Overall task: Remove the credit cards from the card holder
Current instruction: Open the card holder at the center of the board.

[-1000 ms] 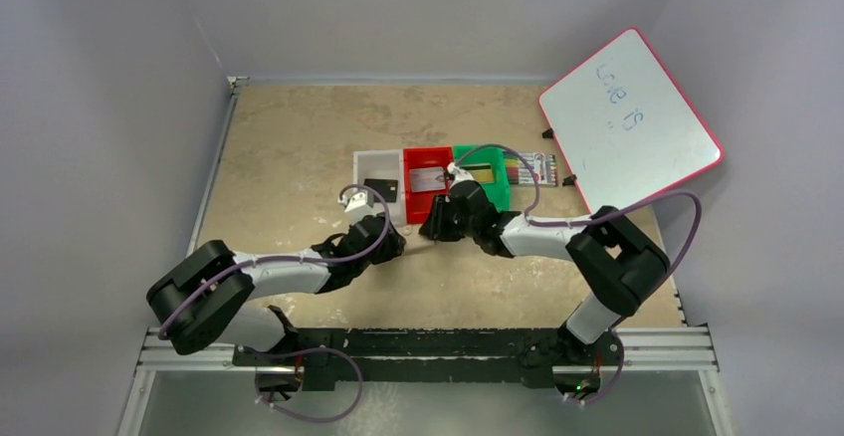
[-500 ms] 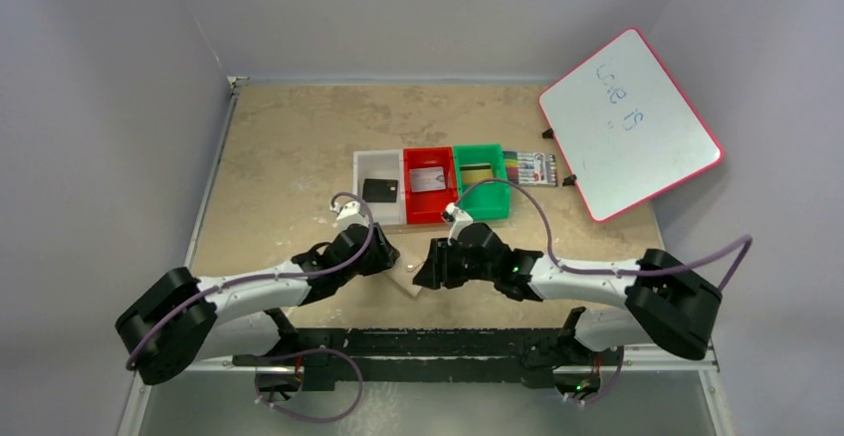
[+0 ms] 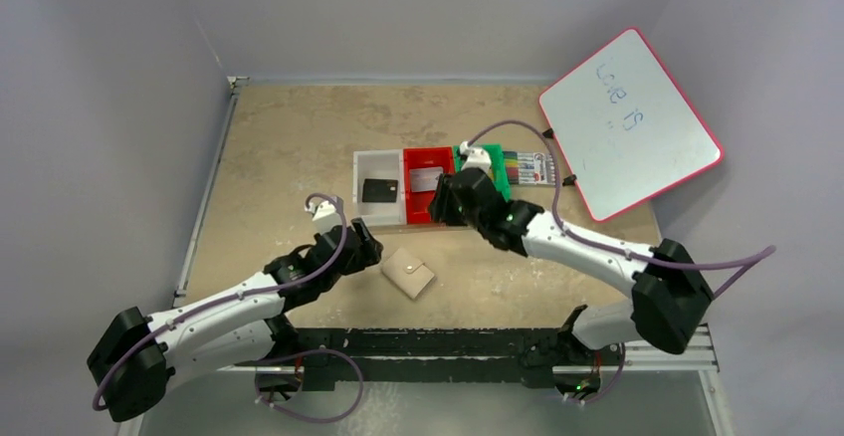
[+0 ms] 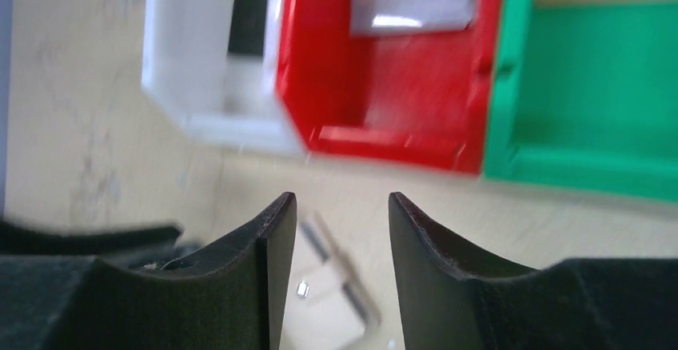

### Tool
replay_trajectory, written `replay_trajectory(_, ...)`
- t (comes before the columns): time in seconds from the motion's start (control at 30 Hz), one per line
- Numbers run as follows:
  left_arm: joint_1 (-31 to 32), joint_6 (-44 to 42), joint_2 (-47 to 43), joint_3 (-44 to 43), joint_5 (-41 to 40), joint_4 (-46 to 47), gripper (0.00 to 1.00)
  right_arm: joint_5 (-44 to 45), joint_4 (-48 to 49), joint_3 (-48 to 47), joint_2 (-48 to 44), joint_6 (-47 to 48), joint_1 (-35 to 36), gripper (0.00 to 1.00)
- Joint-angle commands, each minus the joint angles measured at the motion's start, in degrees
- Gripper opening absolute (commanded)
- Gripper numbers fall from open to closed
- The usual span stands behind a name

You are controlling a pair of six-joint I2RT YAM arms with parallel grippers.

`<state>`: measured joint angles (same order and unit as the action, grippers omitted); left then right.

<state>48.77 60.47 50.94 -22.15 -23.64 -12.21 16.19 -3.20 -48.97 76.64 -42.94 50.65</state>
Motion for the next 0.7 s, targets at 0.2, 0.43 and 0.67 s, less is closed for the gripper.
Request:
replay_trajectory(0.2,0.1,0.3,-1.1,-6.7,-9.6,-6.9,0.62,-0.3,-7.0,-20.3,17.7,12.4,-6.9,0.45)
replay_trajectory(0.43,0.0,-0.2,-2.4,-9.2,-11.0,-10.1,0.62,1.3,-9.6,-26.8,27.1,13.9,-7.8,0.42)
replay_trajectory(0.67,0.1,-1.1,-2.1,-10.7,-12.2,-11.3,0.63,-0.2,-10.2,-31.2,34.7,16.5,-8.4,0.4)
